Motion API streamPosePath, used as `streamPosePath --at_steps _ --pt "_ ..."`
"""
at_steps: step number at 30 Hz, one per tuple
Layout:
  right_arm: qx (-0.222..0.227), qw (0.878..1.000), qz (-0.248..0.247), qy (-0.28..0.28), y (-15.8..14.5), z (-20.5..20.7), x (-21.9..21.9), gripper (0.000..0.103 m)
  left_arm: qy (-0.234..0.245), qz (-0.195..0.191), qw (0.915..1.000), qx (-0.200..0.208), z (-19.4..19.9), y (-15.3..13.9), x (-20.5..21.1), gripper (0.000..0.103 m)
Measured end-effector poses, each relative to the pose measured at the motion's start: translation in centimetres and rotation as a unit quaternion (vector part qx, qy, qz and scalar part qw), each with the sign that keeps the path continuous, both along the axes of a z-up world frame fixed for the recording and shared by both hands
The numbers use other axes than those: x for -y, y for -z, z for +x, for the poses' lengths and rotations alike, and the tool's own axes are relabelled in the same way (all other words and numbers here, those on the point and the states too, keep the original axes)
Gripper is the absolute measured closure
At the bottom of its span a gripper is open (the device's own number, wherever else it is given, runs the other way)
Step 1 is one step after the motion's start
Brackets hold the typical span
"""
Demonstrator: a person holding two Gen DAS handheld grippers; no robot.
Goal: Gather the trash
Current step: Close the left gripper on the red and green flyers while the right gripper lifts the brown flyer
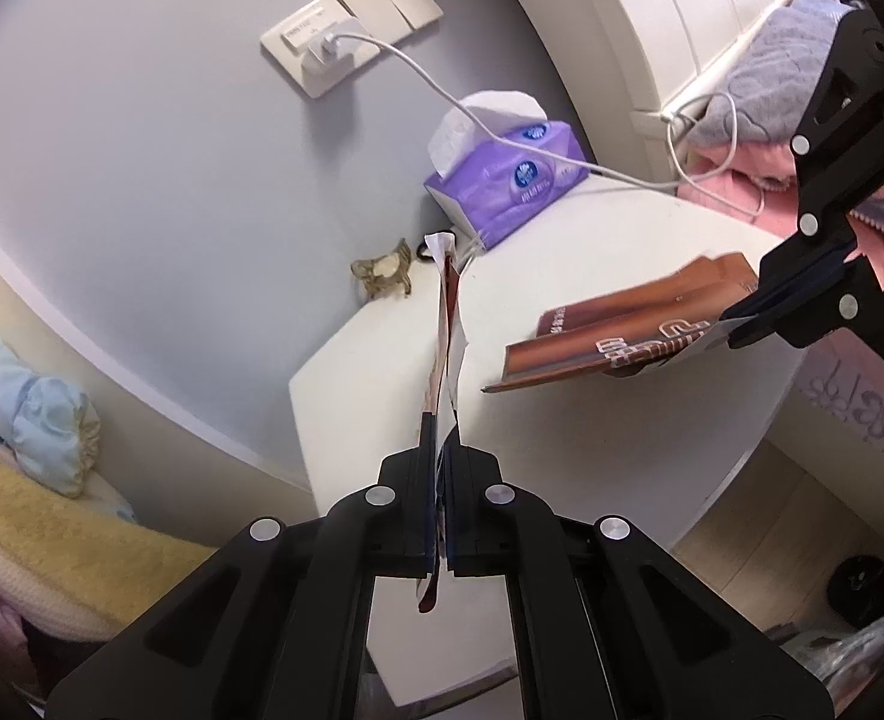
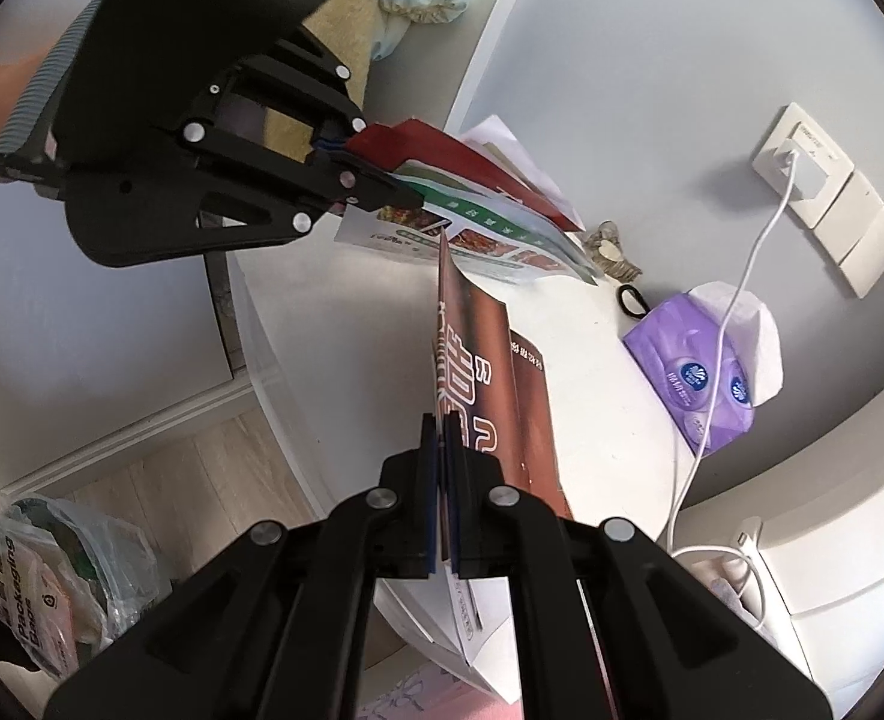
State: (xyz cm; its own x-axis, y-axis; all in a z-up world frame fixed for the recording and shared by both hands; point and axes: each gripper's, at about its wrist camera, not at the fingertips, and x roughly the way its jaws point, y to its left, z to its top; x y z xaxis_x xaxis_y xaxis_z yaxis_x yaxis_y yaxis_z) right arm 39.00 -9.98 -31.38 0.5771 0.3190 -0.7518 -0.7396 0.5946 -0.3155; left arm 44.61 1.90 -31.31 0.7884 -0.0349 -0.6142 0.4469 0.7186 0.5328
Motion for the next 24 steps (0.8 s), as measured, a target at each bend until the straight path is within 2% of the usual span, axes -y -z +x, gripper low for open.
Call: streamPosePath --at_steps 9,24 --pt "0.002 1.0 0.009 0.019 -1.7 -0.8 0.5 0.098 -0.009 -0.006 0.9999 0.0 -1.4 -1.7 0.1 0.102" --pt "0.009 0.998 0.033 0.05 -6.1 -3.1 1.1 0.098 -0.025 -0.028 0.9993 0.002 -4.5 -5.8 0.6 0.102"
